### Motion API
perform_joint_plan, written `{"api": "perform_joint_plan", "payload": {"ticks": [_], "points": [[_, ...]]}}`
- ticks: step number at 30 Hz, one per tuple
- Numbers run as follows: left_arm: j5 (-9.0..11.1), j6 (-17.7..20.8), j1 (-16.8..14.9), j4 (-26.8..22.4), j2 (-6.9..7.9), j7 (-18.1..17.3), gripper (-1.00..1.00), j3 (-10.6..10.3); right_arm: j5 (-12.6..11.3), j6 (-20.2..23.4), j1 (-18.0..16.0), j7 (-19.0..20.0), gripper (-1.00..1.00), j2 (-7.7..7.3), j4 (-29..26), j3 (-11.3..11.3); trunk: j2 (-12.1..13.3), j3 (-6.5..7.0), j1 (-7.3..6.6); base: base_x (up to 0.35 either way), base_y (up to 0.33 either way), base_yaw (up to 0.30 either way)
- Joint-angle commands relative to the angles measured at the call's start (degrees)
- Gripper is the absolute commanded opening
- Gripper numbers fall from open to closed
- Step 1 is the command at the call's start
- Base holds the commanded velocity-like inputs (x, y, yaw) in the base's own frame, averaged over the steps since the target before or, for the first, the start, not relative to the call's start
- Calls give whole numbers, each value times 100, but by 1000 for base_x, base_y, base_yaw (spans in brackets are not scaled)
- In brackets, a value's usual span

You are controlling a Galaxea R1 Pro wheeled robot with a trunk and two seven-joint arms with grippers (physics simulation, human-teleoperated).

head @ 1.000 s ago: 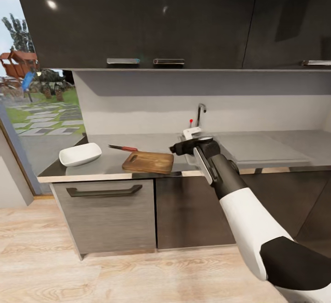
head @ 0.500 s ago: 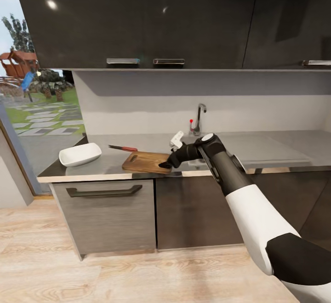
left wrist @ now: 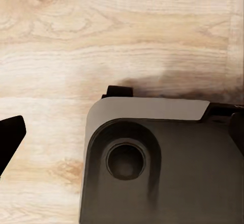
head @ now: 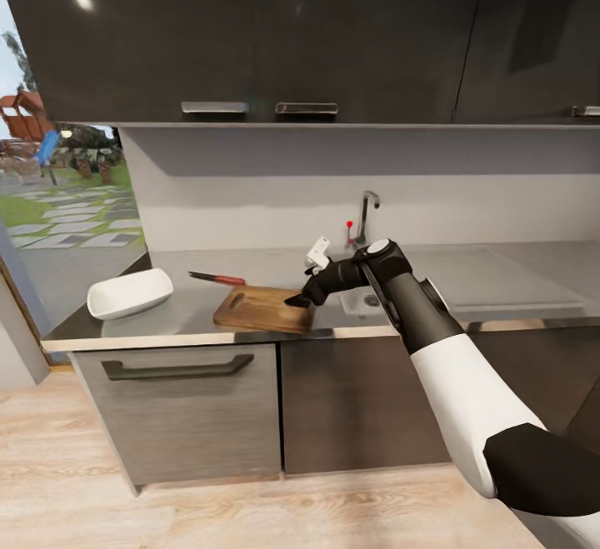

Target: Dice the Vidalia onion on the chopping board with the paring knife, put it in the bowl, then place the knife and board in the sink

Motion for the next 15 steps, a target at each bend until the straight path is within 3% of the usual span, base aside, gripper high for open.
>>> {"api": "perform_joint_plan", "payload": {"ticks": [1, 9, 15], "points": [[84, -11, 0, -3, -1, -6, 100, -2, 41, 28, -4, 48, 100, 13, -16, -1, -3, -6, 3, 313, 0, 0], [257, -14, 1, 2, 8, -12, 100, -2, 34, -140, -4, 421, 100, 49, -32, 12, -3, -6, 3, 317, 0, 0], [309, -14, 1, 47, 56, -13, 100, -22, 29, -169, -4, 476, 100, 65, -32, 21, -3, -6, 3, 318, 0, 0]]}}
